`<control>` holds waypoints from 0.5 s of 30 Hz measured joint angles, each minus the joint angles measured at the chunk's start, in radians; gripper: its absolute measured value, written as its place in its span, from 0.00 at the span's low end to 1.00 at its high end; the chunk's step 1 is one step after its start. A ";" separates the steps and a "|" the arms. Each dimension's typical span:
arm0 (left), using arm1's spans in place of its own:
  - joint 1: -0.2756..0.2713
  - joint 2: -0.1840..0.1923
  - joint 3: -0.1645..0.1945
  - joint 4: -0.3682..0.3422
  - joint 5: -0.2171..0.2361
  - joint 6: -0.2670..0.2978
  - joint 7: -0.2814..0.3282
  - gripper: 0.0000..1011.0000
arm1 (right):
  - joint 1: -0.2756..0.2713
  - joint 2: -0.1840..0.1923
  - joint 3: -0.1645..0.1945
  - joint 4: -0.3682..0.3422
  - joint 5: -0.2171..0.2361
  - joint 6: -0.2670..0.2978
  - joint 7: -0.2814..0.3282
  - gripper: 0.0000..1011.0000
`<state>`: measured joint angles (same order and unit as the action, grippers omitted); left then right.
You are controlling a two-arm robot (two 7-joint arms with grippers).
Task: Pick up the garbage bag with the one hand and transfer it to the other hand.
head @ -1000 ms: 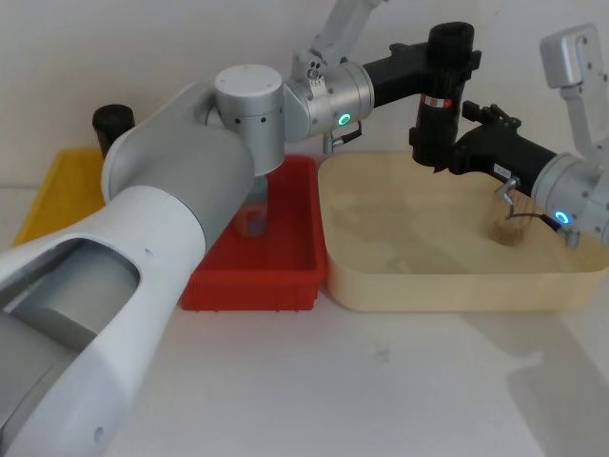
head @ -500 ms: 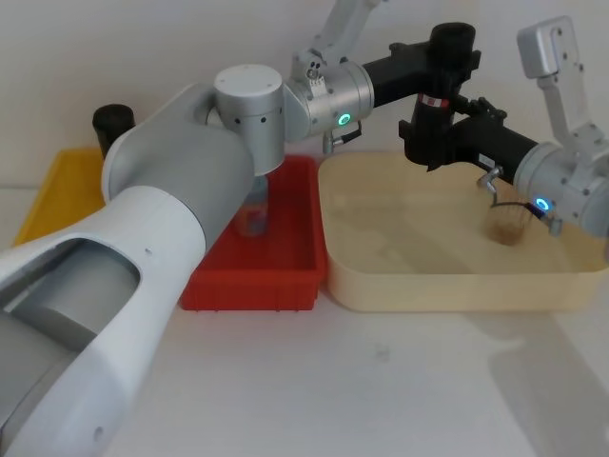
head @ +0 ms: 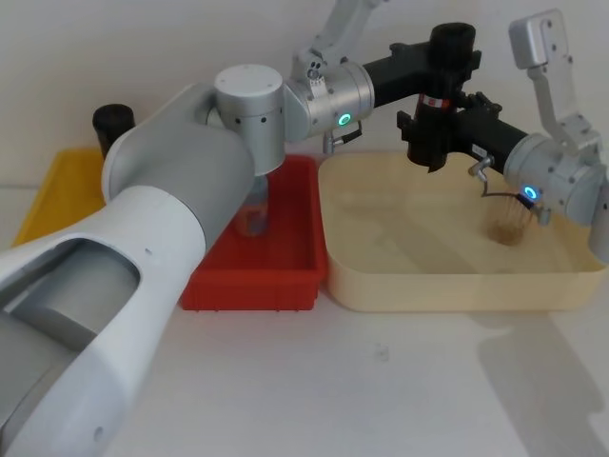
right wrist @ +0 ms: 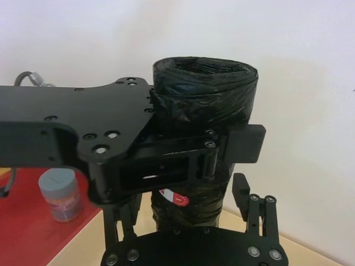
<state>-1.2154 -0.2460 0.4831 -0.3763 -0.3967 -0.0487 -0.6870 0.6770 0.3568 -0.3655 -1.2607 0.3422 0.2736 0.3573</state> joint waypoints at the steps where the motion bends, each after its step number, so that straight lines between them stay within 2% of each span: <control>1: 0.000 0.000 0.000 0.000 0.000 0.000 0.000 0.35 | 0.001 -0.001 0.000 0.002 0.000 0.000 0.000 0.99; 6: 0.000 0.000 0.000 0.000 0.000 0.000 0.000 0.35 | 0.010 -0.010 0.004 0.019 -0.003 -0.001 -0.003 0.95; 15: 0.000 0.000 0.000 0.000 0.000 0.000 0.000 0.35 | 0.019 -0.019 0.006 0.035 -0.004 -0.001 -0.006 0.71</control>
<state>-1.2154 -0.2459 0.4831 -0.3763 -0.3968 -0.0487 -0.6869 0.6957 0.3381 -0.3598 -1.2254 0.3381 0.2723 0.3514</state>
